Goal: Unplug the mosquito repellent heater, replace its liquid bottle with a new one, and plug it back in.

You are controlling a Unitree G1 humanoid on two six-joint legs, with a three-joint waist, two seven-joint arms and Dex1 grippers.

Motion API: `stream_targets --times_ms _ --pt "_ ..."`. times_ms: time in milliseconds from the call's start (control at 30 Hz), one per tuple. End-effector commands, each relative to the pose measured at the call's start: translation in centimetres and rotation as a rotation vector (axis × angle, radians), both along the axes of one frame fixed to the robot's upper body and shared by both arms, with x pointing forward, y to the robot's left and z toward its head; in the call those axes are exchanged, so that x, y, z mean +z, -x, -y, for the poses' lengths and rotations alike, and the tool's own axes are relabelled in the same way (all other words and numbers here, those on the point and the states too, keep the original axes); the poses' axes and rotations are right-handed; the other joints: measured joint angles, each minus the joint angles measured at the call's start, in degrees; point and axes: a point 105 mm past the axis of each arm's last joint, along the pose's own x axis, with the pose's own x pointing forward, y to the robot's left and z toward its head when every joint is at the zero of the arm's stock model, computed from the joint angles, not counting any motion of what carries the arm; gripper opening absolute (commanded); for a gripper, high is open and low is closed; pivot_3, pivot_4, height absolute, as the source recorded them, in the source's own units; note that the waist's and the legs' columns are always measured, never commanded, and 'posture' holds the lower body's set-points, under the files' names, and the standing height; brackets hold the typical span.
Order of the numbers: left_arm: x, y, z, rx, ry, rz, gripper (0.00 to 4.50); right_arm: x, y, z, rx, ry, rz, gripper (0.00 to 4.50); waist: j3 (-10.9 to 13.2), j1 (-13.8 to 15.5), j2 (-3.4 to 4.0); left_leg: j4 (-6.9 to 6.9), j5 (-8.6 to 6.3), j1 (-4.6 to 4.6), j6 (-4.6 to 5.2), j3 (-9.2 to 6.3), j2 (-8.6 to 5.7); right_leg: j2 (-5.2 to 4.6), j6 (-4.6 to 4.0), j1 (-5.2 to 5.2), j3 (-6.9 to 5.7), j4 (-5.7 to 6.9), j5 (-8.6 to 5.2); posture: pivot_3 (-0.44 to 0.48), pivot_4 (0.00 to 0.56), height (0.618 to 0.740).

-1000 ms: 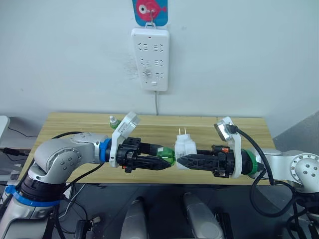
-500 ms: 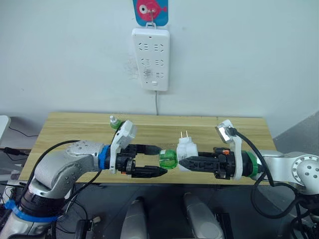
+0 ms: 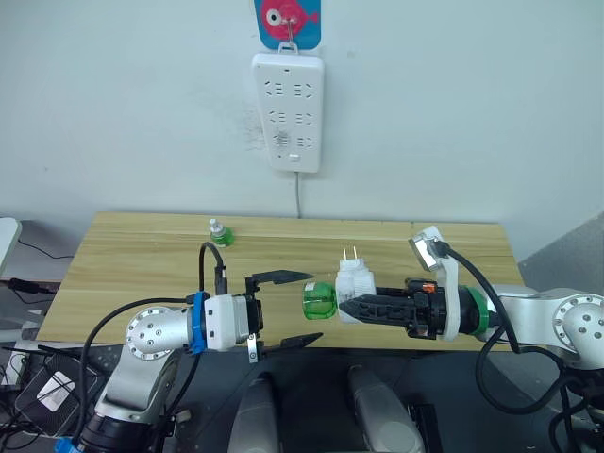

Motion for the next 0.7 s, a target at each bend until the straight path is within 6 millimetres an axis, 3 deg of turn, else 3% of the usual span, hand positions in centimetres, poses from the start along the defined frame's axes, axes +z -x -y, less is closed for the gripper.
stream_targets --times_ms 33,133,300,533,600,700 --pt "0.6 0.2 0.6 -0.018 0.028 0.042 4.27 1.0 0.4 -0.2 0.021 -0.034 0.026 3.05 0.0 0.0 0.0 0.0 0.0 0.0 0.0 0.0 0.0 0.0 0.01 0.0 0.0 0.0 0.0 -0.199 0.278 0.735" --pt "1.0 0.0 0.9 -0.016 0.05 0.064 3.66 1.0 0.4 -0.2 0.022 -0.033 0.025 3.05 0.0 0.0 0.0 0.01 0.0 0.0 0.0 0.0 0.0 0.01 0.02 0.0 -0.01 0.0 0.01 -0.198 0.279 0.735" --pt "1.0 0.3 1.3 -0.036 0.052 0.074 2.2 1.0 0.4 -0.3 0.024 -0.034 0.026 3.05 0.0 0.0 0.0 0.0 0.0 0.0 0.0 -0.02 0.01 0.02 0.02 0.0 -0.02 0.01 0.01 -0.193 0.278 0.735" --pt "1.2 0.5 1.6 -0.059 0.046 0.043 2.2 1.0 0.5 -0.3 0.03 -0.029 0.026 3.05 0.0 0.0 0.0 0.0 0.0 0.0 0.0 -0.02 0.01 0.02 0.02 0.0 -0.02 0.01 0.01 -0.193 0.28 0.735" --pt "0.8 0.4 1.2 -0.073 -0.008 -0.129 2.2 0.9 0.4 -0.2 0.029 -0.02 0.027 3.05 0.0 -0.1 0.0 0.0 0.0 0.0 0.0 -0.03 0.01 0.03 0.02 0.0 -0.03 0.03 0.01 -0.191 0.282 0.735" --pt "0.4 -0.9 -0.3 -0.021 -0.041 -0.625 2.2 0.8 0.4 0.1 0.033 -0.005 0.027 3.05 0.0 -0.1 0.01 0.0 0.0 0.01 0.0 -0.14 0.03 0.06 0.02 -0.01 -0.08 0.09 0.0 -0.175 0.283 0.735"
